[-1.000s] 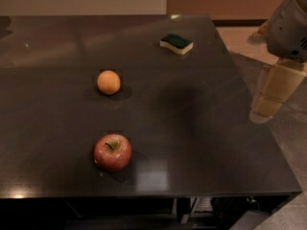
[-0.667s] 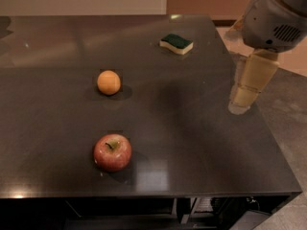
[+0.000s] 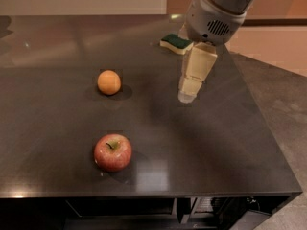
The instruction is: Move orange near apple
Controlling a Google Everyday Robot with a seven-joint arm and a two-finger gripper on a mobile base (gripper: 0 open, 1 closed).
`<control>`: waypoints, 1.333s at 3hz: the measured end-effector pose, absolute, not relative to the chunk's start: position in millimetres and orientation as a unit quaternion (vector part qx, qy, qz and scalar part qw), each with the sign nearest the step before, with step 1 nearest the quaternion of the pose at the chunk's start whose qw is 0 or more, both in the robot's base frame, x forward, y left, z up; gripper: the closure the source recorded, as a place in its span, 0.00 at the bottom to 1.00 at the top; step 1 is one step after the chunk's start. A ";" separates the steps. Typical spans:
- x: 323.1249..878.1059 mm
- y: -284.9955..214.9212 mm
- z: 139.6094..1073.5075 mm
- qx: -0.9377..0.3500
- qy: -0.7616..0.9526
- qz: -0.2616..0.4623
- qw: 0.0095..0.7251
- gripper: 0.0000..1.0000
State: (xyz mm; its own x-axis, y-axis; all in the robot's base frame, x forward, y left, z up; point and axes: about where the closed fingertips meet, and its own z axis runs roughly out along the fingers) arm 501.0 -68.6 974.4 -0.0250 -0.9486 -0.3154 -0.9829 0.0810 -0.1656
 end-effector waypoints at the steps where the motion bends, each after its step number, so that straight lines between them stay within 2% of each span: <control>1: 518.7 -29.7 957.7 -0.677 0.713 0.066 0.168 0.00; 4: 552.7 74.5 919.6 -0.679 0.710 0.092 0.161 0.00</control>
Offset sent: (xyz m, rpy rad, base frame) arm 0.0489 0.1222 -0.0525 0.0452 0.0944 0.0148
